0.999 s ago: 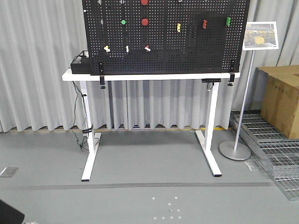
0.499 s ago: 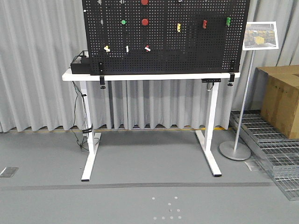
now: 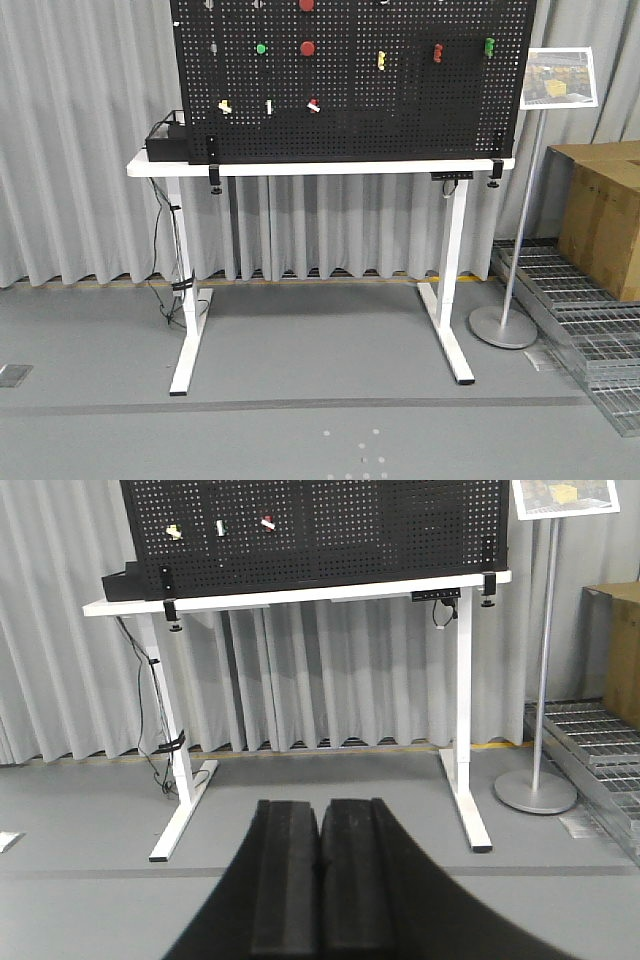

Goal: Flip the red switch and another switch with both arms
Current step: 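Drive the base forward up to the black pegboard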

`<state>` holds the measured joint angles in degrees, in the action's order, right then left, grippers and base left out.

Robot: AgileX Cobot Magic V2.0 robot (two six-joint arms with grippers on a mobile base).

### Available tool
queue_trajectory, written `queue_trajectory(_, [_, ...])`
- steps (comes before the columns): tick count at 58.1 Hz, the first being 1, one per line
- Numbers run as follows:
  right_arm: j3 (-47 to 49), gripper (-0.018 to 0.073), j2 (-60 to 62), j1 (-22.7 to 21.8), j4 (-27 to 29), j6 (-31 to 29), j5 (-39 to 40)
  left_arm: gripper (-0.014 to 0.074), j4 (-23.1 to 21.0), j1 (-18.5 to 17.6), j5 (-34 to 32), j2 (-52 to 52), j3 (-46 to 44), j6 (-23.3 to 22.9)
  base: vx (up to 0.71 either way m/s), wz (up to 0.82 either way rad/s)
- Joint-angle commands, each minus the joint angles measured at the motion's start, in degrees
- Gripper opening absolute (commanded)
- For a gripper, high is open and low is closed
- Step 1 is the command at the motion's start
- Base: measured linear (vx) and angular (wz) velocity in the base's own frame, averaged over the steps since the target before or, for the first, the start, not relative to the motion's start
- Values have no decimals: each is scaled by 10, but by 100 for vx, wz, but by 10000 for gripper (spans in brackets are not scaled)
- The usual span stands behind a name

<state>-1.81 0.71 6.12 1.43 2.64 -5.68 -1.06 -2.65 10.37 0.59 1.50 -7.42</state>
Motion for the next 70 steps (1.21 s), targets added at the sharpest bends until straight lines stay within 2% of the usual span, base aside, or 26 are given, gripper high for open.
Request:
queue_trajectory(1, [-3, -6, 4, -4, -5, -2, 47, 3, -6, 1, -46, 10, 12, -5, 18, -1])
queue_trajectory(29, [-3, -6, 4, -3, -5, -2, 47, 3, -6, 1, -46, 10, 12, -5, 29, 0])
queue_trajectory(70, [-3, -6, 4, -3, -5, -2, 47, 3, -6, 1, -46, 10, 12, -5, 47, 6])
